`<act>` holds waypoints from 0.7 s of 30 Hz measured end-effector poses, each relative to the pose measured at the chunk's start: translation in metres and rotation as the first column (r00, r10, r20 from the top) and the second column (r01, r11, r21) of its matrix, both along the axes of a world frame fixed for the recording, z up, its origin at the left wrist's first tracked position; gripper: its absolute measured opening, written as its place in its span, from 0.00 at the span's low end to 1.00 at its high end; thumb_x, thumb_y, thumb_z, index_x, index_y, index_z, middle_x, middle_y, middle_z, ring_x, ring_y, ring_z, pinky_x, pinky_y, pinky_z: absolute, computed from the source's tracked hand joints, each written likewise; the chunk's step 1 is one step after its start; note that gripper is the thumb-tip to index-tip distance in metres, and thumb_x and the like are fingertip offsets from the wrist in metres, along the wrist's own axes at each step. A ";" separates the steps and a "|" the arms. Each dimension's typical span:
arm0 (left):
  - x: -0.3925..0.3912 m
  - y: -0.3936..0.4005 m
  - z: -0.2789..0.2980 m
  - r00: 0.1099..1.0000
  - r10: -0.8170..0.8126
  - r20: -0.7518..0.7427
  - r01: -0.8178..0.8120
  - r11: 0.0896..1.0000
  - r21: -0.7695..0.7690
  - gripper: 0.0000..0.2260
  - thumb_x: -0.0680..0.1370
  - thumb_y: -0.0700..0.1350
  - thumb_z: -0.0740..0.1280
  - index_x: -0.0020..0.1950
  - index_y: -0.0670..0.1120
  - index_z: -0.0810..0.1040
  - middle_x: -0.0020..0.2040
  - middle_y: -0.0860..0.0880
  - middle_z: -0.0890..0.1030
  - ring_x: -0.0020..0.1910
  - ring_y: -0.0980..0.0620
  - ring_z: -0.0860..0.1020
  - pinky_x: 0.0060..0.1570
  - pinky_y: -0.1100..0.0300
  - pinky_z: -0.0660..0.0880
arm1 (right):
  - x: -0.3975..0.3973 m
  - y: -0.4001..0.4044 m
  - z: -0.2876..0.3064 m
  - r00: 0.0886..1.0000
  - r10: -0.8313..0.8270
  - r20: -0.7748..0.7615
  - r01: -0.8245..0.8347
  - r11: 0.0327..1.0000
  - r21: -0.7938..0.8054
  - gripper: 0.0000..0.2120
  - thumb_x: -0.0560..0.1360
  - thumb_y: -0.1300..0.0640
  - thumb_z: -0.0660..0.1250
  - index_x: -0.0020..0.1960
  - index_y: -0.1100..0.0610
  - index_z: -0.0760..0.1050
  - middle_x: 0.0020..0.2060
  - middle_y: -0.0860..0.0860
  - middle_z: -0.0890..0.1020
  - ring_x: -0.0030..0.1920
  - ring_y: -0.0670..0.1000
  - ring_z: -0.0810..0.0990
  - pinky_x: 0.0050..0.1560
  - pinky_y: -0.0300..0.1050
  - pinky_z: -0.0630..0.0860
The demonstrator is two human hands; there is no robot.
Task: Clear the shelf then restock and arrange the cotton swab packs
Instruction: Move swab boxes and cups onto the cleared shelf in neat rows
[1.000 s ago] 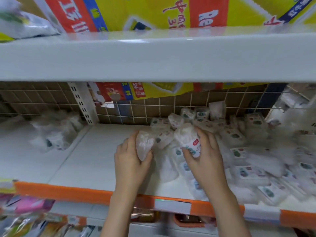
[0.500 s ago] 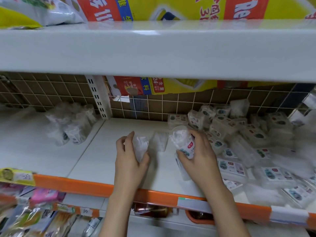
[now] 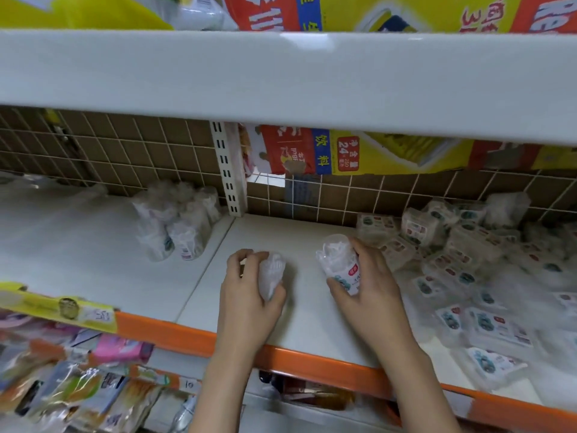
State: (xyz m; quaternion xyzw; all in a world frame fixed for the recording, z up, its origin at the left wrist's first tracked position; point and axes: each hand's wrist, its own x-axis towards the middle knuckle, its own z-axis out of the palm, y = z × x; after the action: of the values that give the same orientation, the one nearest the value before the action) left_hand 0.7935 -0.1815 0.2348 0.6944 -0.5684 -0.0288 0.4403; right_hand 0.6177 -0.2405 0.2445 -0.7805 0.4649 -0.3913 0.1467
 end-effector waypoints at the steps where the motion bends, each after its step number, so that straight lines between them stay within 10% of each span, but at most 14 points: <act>1: 0.014 0.000 0.003 1.000 -0.020 0.017 0.020 1.000 -0.013 0.20 0.68 0.45 0.69 0.59 0.45 0.74 0.59 0.45 0.72 0.52 0.46 0.75 0.49 0.57 0.71 | 0.013 0.002 0.001 1.000 -0.006 0.004 0.006 1.000 0.010 0.30 0.68 0.62 0.73 0.68 0.59 0.68 0.58 0.55 0.74 0.57 0.49 0.71 0.54 0.28 0.60; 12: 0.179 0.016 0.020 0.989 -0.037 0.143 0.048 0.996 -0.078 0.21 0.67 0.53 0.64 0.54 0.42 0.76 0.54 0.45 0.76 0.50 0.44 0.77 0.46 0.54 0.75 | 0.179 0.039 0.006 0.998 0.038 0.057 -0.040 0.998 0.038 0.30 0.69 0.62 0.70 0.70 0.54 0.66 0.58 0.49 0.72 0.54 0.40 0.67 0.53 0.18 0.58; 21: 0.222 0.033 0.011 0.990 -0.034 0.138 0.032 0.999 0.022 0.22 0.68 0.56 0.62 0.55 0.43 0.76 0.55 0.46 0.76 0.50 0.44 0.77 0.45 0.52 0.74 | 0.215 0.054 0.008 1.000 0.003 -0.011 -0.003 0.998 0.070 0.33 0.70 0.59 0.70 0.72 0.53 0.62 0.60 0.50 0.71 0.57 0.47 0.71 0.53 0.32 0.63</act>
State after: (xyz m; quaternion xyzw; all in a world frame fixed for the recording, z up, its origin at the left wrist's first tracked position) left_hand 1.0159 -0.1483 0.2462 0.6894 -0.6088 0.0068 0.3925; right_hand 0.8322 -0.1865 0.2526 -0.7778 0.4780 -0.3701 0.1720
